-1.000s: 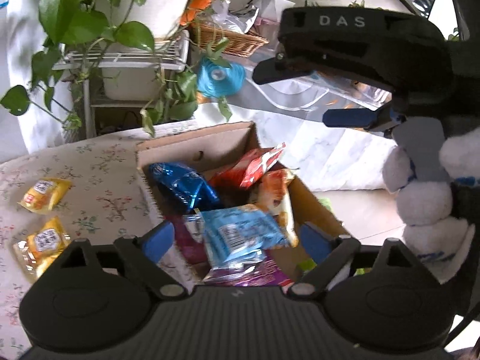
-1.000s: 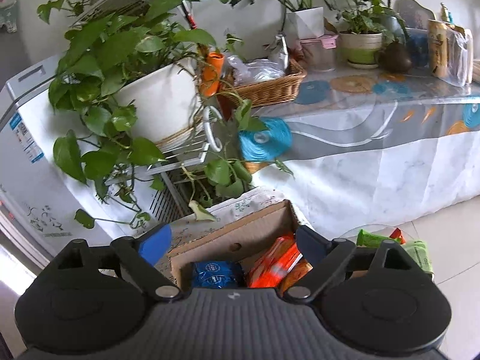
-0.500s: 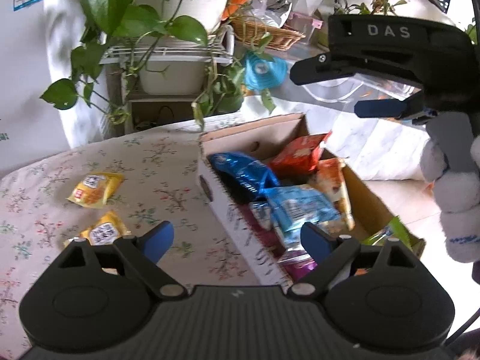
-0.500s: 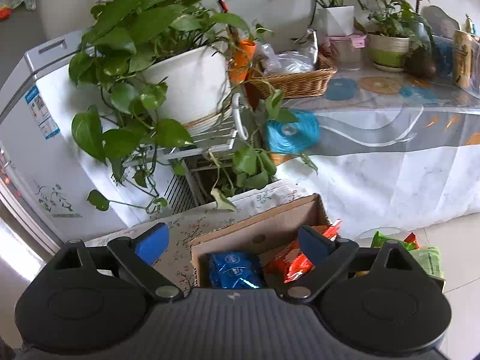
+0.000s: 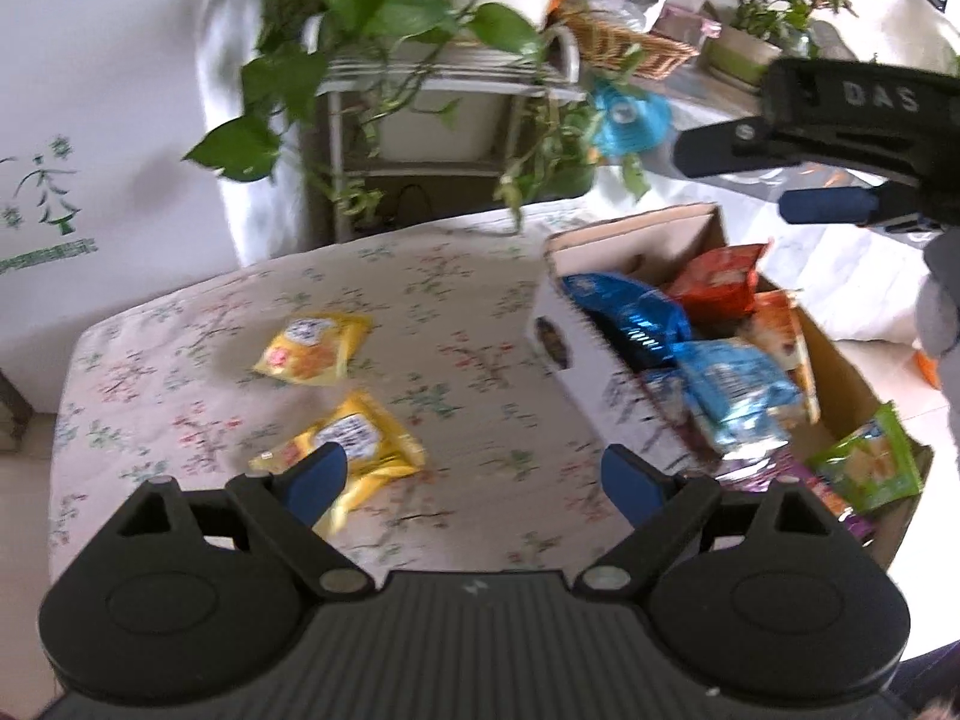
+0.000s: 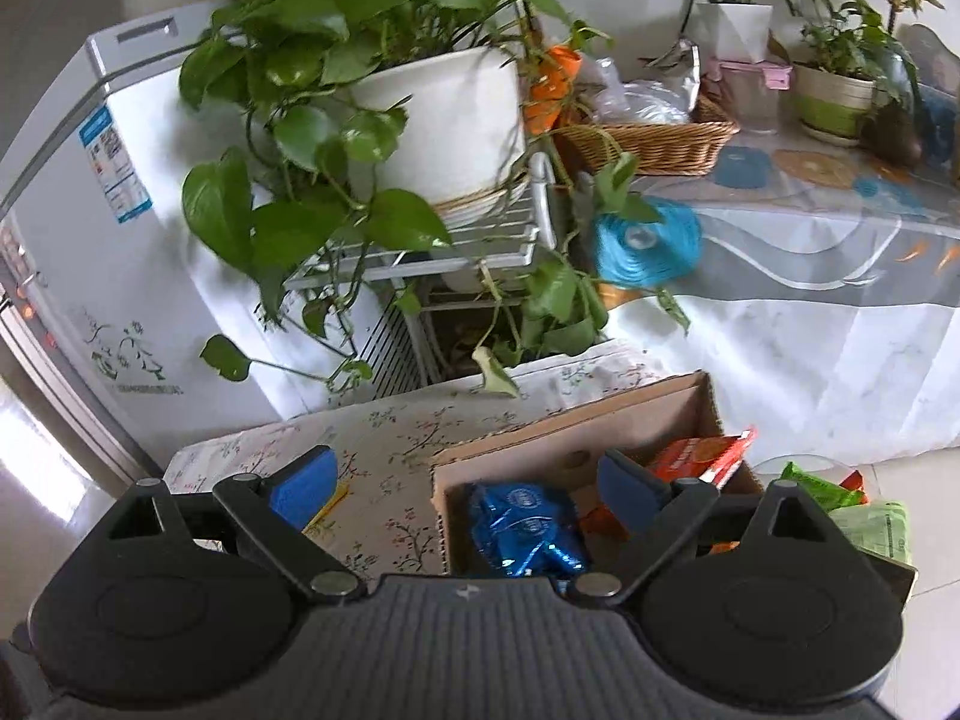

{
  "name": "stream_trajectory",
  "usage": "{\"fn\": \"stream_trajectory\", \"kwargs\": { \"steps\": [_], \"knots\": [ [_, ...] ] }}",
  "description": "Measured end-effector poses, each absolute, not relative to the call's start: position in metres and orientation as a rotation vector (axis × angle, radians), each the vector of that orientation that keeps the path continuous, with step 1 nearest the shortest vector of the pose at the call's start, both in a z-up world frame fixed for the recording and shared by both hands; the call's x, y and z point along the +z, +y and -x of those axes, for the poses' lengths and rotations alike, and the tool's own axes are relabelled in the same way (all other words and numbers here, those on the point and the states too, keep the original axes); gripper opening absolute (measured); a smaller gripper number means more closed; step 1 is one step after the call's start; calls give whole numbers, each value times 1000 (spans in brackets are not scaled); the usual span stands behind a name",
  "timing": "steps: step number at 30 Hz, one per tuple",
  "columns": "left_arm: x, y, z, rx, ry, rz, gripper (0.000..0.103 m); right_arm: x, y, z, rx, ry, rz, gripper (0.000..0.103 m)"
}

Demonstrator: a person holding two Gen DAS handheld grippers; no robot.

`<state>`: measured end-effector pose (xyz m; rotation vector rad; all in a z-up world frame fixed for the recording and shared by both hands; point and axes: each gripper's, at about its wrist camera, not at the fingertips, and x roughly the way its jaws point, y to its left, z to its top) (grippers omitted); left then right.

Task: Organize snacks
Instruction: 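Move the left gripper to the large yellow waffle bag while the right gripper approaches the small one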

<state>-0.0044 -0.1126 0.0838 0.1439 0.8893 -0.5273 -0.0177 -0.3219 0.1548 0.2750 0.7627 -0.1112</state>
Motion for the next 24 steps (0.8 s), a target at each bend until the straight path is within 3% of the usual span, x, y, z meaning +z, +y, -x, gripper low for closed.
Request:
{"fn": "stream_trajectory", "kwargs": {
  "steps": [11, 24],
  "knots": [
    [69, -65, -23, -430, 929, -164, 92, 141, -291, 6, -23, 808, -244, 97],
    [42, -72, -45, -594, 867, -291, 92, 127, -261, -8, 124, 864, -316, 97]
  ]
}}
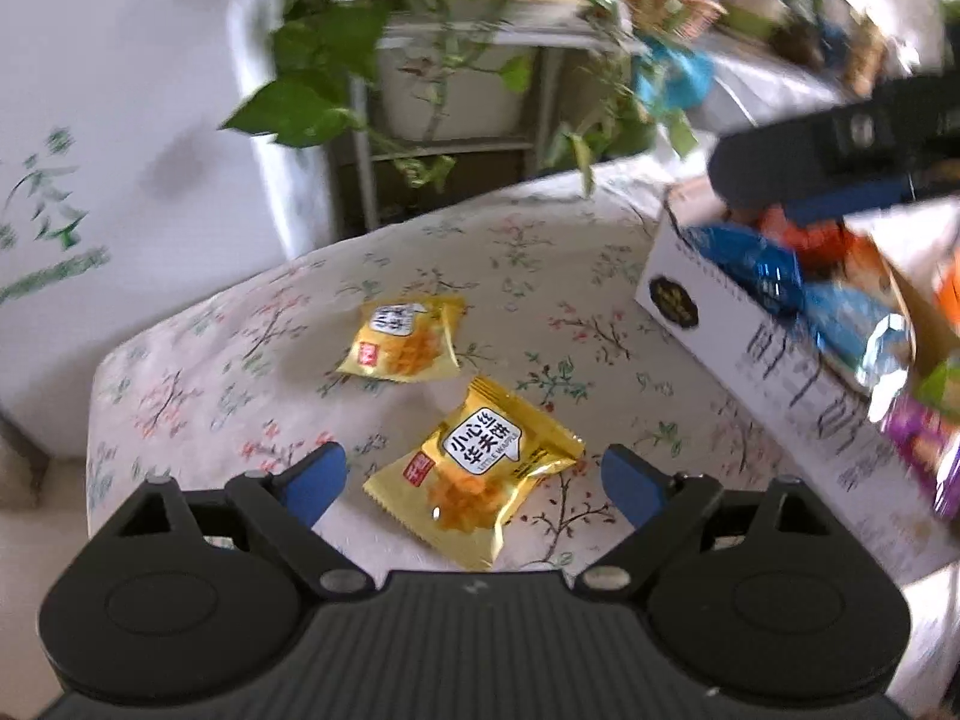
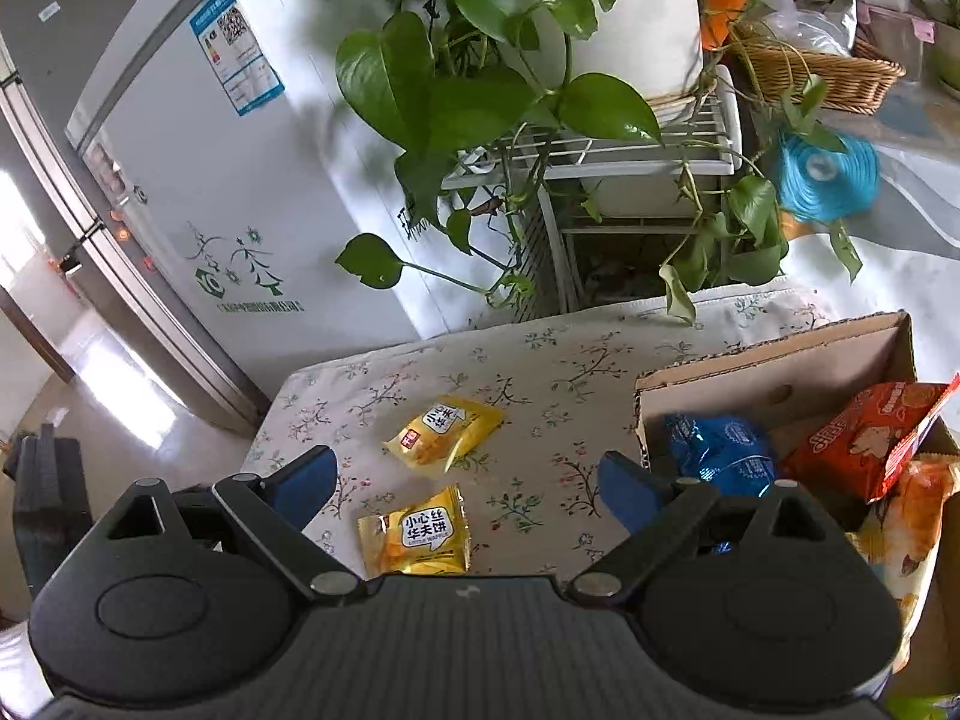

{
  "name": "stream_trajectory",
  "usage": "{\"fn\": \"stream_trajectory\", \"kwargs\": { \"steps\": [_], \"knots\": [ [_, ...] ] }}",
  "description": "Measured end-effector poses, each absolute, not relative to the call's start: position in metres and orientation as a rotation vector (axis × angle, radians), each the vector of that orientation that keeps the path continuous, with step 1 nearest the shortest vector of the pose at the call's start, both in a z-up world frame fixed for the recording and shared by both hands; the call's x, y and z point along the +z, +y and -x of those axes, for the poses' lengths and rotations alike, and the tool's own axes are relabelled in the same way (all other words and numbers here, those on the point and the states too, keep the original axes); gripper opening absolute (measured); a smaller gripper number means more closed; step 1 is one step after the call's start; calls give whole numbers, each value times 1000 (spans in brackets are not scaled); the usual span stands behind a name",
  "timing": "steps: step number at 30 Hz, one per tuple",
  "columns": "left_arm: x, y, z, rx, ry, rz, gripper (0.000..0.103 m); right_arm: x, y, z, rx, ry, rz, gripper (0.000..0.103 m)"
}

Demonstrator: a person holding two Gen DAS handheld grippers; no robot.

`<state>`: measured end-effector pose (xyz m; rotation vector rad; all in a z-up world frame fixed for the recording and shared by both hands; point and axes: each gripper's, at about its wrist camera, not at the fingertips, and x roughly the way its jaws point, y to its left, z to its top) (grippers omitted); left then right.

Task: Organize snacks
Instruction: 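Move the left gripper to the large yellow waffle bag while the right gripper approaches the small one, then grasp the large yellow bag with the left gripper while the right gripper grasps the small yellow bag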

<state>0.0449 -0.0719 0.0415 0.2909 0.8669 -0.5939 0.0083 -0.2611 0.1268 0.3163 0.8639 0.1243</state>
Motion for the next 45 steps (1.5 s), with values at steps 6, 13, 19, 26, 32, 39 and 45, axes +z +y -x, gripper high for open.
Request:
{"fn": "stream_trajectory", "kwargs": {
  "steps": [6, 13, 19, 26, 32, 39, 45],
  "knots": [
    [23, -78, -54, -706, 863, -361, 92, 123, -262, -11, 118, 875, -315, 97],
    [3, -87, -60, -766, 847, -427, 92, 116, -256, -16, 127, 898, -302, 97],
    [-7, -89, -64, -781, 851, -413, 82, 109, -251, -22, 136, 909, -287, 97],
    [-4, -79, -63, -772, 880, -342, 55, 101, -241, -28, 155, 904, -263, 97],
    [0, -51, -62, -676, 940, -255, 52, 87, -228, -39, 163, 919, -247, 97],
    [2, -8, -68, -467, 985, -135, 52, 59, -205, -57, 104, 957, -259, 97],
    [-1, -13, -64, -370, 963, -142, 54, 46, -197, -66, 68, 985, -271, 97]
  ]
}}
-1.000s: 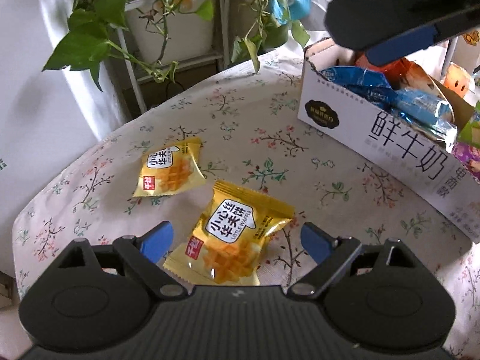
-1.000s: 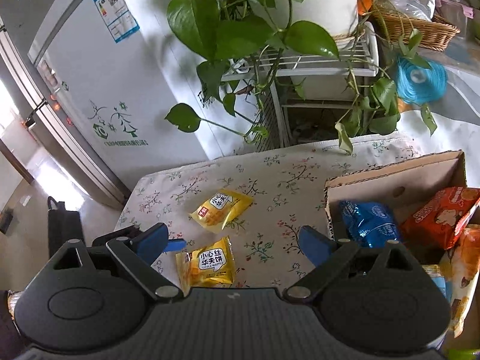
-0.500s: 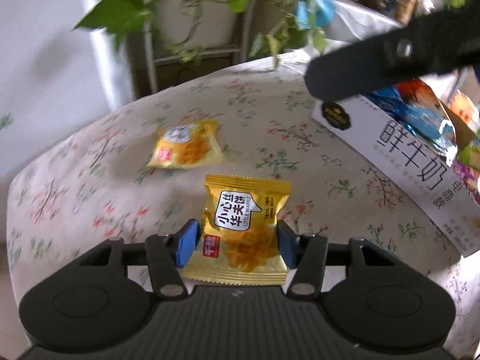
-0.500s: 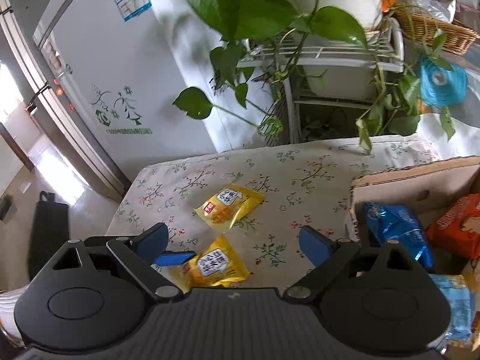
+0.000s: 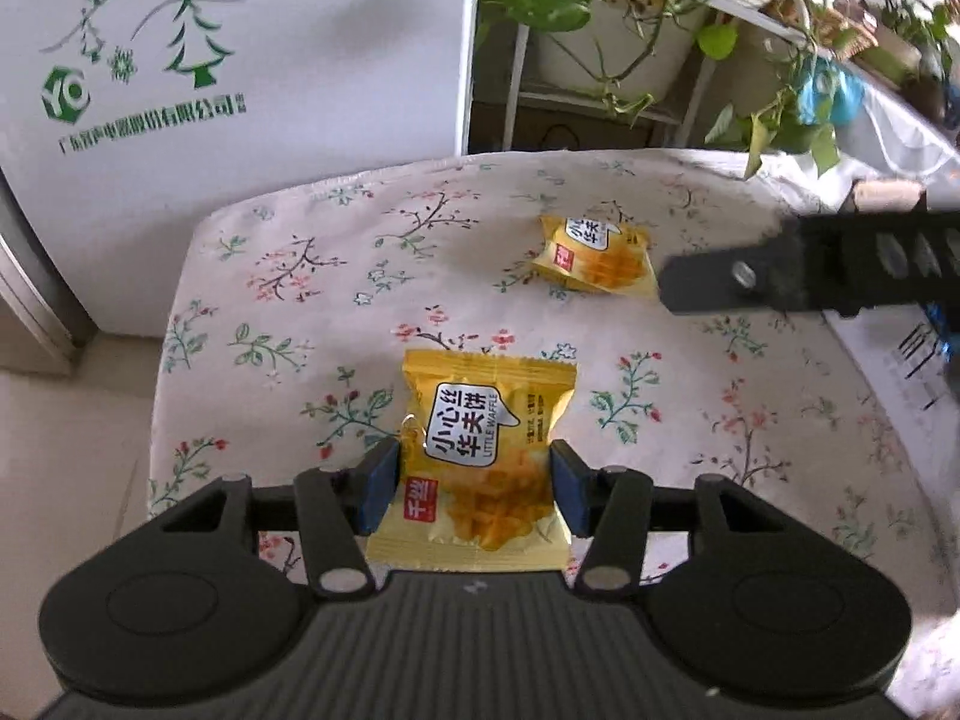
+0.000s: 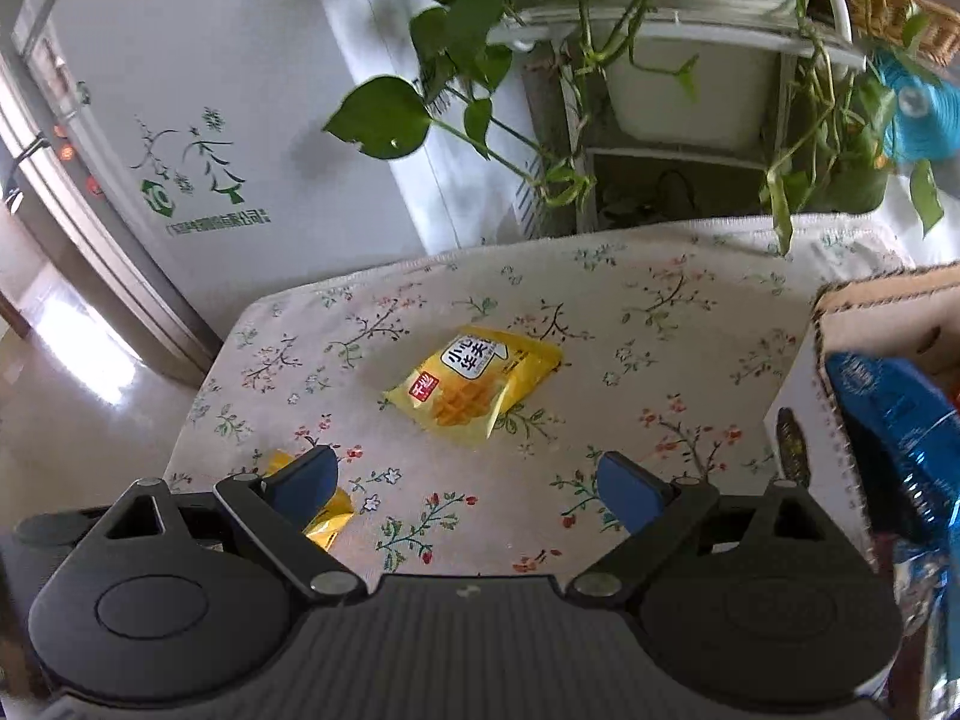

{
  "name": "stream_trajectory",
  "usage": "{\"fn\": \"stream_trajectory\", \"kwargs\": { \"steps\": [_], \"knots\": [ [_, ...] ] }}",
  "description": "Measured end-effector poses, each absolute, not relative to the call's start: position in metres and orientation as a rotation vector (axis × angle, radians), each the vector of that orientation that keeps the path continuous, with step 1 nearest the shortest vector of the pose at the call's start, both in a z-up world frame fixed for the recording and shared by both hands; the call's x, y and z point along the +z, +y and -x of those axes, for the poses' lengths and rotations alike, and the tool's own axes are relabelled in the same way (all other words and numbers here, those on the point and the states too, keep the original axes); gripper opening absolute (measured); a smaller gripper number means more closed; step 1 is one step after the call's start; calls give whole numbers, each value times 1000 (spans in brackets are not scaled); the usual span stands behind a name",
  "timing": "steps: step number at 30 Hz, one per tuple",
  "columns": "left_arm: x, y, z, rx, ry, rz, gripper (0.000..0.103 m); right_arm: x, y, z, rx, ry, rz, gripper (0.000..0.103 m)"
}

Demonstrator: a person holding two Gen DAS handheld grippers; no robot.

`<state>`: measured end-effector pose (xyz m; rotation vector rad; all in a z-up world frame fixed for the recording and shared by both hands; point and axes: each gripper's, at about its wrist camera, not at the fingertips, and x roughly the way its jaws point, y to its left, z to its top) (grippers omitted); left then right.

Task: Organize snacks
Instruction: 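Grasp the large yellow bag with the left gripper while the right gripper grasps the small yellow bag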

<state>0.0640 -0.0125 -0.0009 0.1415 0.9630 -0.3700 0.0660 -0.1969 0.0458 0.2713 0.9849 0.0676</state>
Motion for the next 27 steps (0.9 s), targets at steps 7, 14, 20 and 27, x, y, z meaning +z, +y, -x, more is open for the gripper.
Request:
{"fn": "stream_trajectory", "kwargs": {
  "steps": [7, 14, 20, 27],
  "knots": [
    [-5, -14, -62, -357, 936, -146, 76, 30, -192, -97, -15, 1024, -306, 97],
    [-11, -14, -60, -400, 930, -154, 91, 16, -179, -125, -93, 1058, -285, 97],
    [-17, -17, -60, -448, 941, -189, 102, 4, -165, -141, -159, 1089, -191, 90],
    [-16, -20, -64, -448, 966, -203, 102, 6, -159, -140, -147, 1059, -95, 54]
  ]
}}
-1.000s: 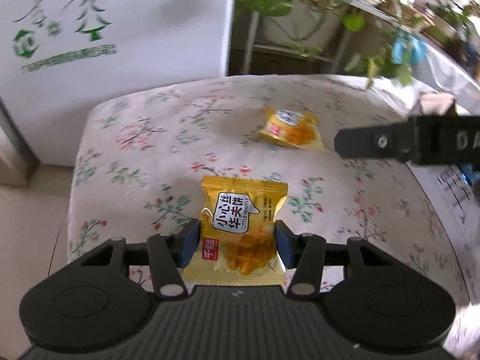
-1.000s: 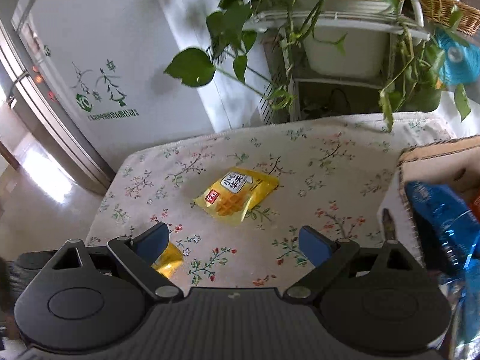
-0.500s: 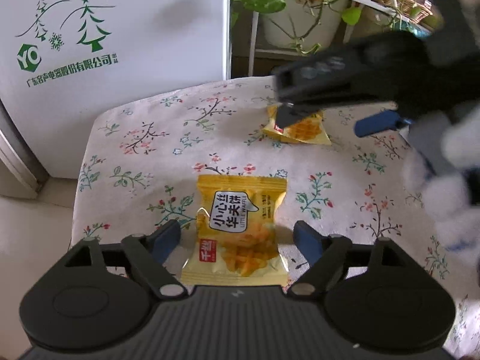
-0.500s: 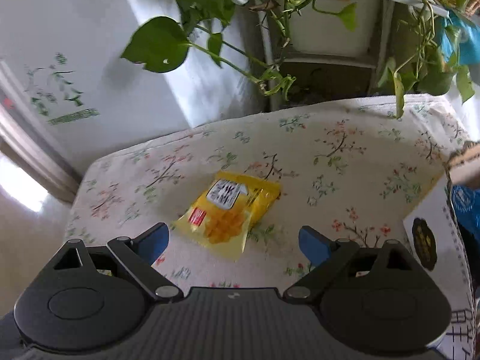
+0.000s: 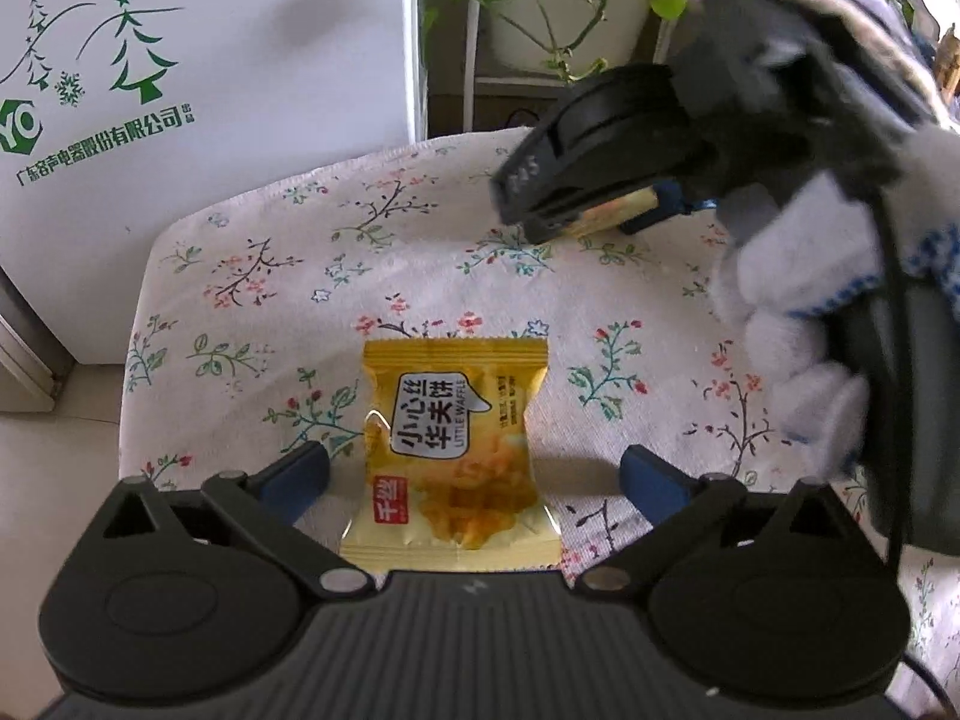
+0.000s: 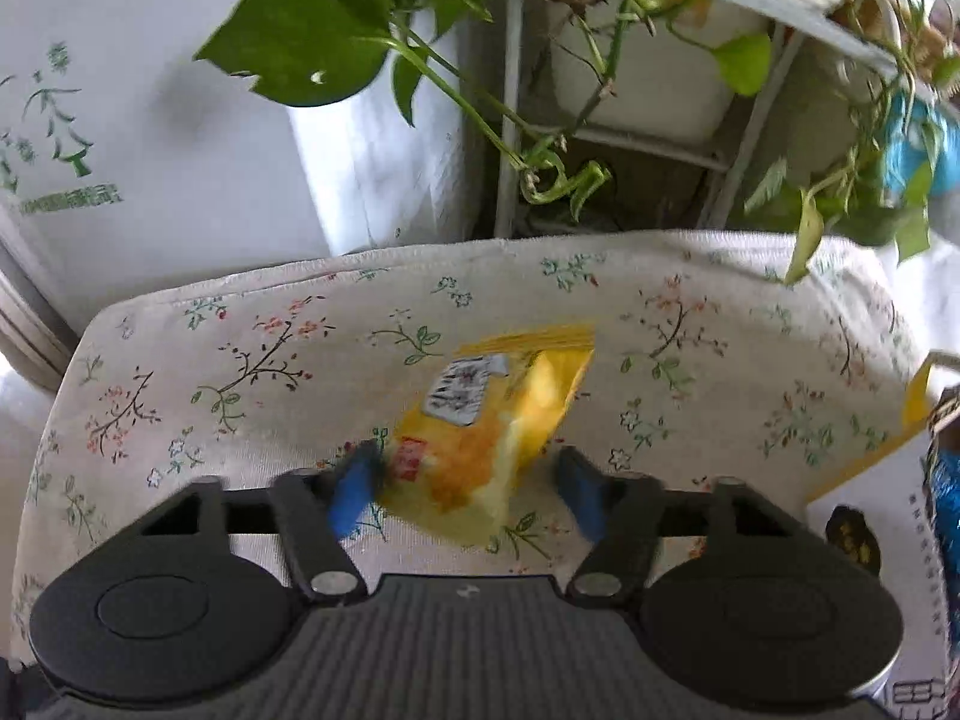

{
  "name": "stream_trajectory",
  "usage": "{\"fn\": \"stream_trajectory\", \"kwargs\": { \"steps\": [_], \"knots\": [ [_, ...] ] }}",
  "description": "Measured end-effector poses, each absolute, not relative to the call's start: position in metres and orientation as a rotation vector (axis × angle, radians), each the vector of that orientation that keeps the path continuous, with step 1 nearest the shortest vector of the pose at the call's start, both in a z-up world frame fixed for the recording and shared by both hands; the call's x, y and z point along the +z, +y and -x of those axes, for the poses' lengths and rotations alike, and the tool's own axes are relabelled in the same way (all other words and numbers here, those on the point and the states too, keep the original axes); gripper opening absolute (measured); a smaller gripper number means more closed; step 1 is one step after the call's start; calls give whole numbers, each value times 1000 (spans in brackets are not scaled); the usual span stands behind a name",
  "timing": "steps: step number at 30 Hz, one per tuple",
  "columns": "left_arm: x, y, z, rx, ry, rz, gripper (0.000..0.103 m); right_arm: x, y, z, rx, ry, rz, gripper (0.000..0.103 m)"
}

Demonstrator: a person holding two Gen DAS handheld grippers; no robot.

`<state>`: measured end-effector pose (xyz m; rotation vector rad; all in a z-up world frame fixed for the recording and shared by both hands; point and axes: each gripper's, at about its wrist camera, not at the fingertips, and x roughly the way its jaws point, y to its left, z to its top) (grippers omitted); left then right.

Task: Organize snacks
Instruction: 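Grasp the large yellow bag with the left gripper while the right gripper grasps the small yellow bag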

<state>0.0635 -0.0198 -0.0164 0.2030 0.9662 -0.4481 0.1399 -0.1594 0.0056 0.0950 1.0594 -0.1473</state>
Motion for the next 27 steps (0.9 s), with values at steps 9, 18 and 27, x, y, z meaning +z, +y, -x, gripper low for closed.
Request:
{"fn": "stream_trajectory", "kwargs": {
  "steps": [9, 18, 27],
  "knots": [
    [-15, -17, -65, -459, 951, -201, 99, 16, -188, -100, -105, 1078, -174, 21],
    [-9, -14, -74, -434, 932, -166, 79, 28, -207, -48, -51, 1044, -203, 40],
    [-13, -17, -78, -413, 942, -187, 94, 42, -214, -94, 28, 906, -48, 80]
  ]
}}
